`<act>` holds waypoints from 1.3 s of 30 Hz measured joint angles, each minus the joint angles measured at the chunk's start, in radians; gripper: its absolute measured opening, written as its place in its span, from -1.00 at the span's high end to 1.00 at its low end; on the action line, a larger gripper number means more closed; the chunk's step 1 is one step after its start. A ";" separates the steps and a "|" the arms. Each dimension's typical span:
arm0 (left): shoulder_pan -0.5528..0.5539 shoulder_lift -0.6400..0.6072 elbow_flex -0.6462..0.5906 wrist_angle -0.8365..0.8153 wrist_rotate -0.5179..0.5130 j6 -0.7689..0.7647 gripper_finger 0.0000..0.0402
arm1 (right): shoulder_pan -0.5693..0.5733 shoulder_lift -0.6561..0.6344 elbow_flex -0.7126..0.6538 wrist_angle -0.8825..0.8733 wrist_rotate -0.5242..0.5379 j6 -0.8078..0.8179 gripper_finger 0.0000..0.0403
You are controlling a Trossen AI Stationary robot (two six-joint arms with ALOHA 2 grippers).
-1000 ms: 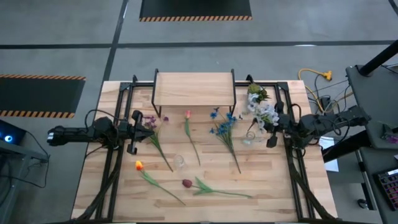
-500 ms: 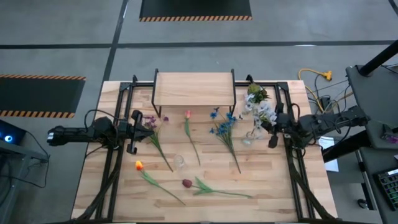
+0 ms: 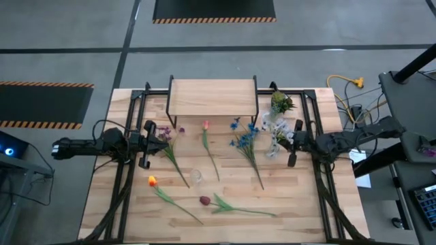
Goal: Pick and place flowers into a vace then onto a shelf
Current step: Put the white flowers into the right crystal vase, then put the red tulip into the right crystal vase
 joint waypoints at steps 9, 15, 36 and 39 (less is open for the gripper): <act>0.000 0.000 0.000 0.000 0.000 0.000 1.00 | 0.000 0.000 -0.081 0.072 0.025 0.055 0.94; 0.000 0.000 0.000 0.000 0.000 0.000 1.00 | 0.000 0.000 -0.059 0.064 0.053 0.048 0.81; 0.000 0.000 0.000 0.000 0.000 0.000 1.00 | 0.001 -0.010 0.106 -0.167 -0.134 0.142 -0.31; 0.000 0.000 0.000 0.000 0.000 0.000 1.00 | 0.001 0.008 0.159 -0.187 -0.218 0.204 -0.33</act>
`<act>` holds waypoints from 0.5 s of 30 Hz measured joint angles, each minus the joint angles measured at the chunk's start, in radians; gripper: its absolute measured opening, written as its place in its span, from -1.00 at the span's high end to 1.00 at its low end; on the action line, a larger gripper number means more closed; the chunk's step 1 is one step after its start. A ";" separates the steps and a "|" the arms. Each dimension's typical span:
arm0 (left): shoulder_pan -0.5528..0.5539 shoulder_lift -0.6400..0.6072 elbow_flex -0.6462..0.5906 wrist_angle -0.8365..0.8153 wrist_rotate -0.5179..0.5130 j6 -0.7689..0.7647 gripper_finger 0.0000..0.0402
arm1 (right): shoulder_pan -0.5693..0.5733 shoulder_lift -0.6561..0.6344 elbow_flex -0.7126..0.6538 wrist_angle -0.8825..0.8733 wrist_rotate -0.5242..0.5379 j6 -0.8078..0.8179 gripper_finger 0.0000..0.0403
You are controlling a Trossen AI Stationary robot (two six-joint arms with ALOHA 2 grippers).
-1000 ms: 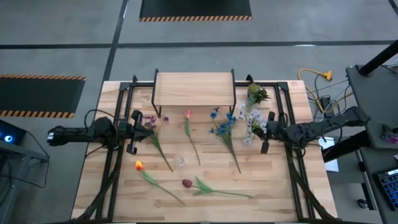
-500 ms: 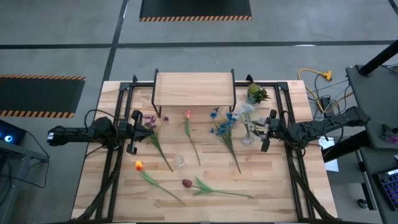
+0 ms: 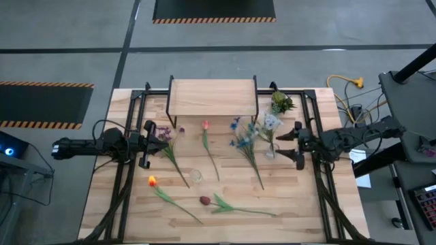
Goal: Pick and place flowers into a vace then onto a shelf
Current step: Put the red tulip into the right crystal vase
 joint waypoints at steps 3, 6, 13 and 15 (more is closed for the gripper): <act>0.000 0.000 0.000 0.000 0.000 0.000 1.00 | 0.006 0.036 0.031 -0.026 -0.019 0.005 -0.32; 0.000 0.000 0.000 0.000 0.000 0.000 1.00 | 0.013 0.081 0.045 -0.026 -0.020 0.013 -0.30; 0.000 0.000 0.000 0.000 0.000 0.000 1.00 | 0.067 0.216 0.065 -0.027 -0.015 0.127 -0.29; 0.000 0.000 0.000 0.000 0.000 0.000 1.00 | 0.090 0.258 0.076 -0.032 -0.005 0.160 -0.29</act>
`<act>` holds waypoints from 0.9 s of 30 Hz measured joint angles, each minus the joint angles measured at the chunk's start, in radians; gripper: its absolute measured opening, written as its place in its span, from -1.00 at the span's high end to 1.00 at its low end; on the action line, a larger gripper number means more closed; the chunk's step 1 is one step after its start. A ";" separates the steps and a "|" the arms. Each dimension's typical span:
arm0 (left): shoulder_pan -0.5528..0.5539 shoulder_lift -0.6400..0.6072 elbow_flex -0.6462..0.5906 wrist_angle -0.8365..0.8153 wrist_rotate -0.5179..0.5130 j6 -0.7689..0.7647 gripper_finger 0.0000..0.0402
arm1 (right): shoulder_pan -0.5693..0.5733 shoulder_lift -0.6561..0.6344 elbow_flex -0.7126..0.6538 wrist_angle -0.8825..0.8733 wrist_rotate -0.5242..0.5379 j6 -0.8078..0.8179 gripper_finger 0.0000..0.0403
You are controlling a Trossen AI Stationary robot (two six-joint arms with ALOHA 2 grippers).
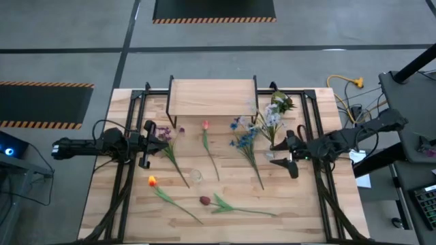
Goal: Pick and place flowers into a vace then onto a shelf
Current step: Put the red tulip into the right crystal vase
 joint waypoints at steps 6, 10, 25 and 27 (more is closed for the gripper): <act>0.000 0.000 0.000 0.000 0.000 0.000 1.00 | 0.101 0.103 0.036 -0.001 0.056 0.072 -0.29; 0.000 0.000 0.000 0.000 0.000 0.000 1.00 | 0.192 0.187 0.070 -0.001 0.125 0.107 -0.29; 0.000 0.000 0.000 0.000 0.000 0.000 1.00 | 0.432 0.547 0.209 -0.008 0.328 0.350 -0.28; 0.000 0.000 0.000 -0.001 0.000 0.000 1.00 | 0.432 0.599 0.230 -0.007 0.329 0.374 -0.28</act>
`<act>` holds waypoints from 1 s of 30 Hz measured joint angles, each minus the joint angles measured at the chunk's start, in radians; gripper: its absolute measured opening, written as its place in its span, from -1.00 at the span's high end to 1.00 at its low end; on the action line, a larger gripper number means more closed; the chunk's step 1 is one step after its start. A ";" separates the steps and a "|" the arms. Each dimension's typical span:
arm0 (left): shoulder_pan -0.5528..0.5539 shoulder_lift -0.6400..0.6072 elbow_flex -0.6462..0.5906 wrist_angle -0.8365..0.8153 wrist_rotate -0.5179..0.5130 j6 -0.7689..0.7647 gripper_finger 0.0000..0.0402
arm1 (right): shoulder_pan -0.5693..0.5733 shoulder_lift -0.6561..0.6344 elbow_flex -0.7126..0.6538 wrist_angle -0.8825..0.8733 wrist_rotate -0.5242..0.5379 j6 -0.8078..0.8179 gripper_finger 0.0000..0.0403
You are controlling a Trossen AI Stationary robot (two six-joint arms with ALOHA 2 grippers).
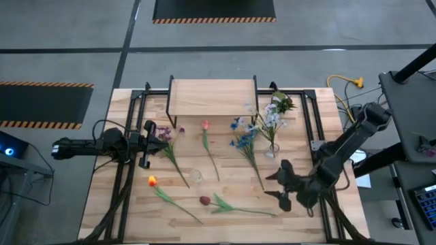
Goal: Pick and place flowers into a vace then onto a shelf
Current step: Put the red tulip into the right crystal vase
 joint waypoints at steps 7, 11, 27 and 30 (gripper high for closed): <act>0.000 0.000 0.000 0.000 0.000 0.000 1.00 | 0.006 0.176 0.098 0.000 -0.014 0.007 -0.28; 0.000 0.000 0.000 0.000 0.000 0.000 1.00 | 0.006 0.263 0.173 0.001 -0.049 0.007 -0.28; 0.000 0.000 0.000 -0.009 0.000 -0.014 1.00 | -0.003 0.647 0.513 -0.001 -0.053 -0.086 -0.28; 0.000 0.000 0.000 -0.027 0.000 -0.029 1.00 | -0.012 0.728 0.575 -0.002 -0.053 -0.124 -0.28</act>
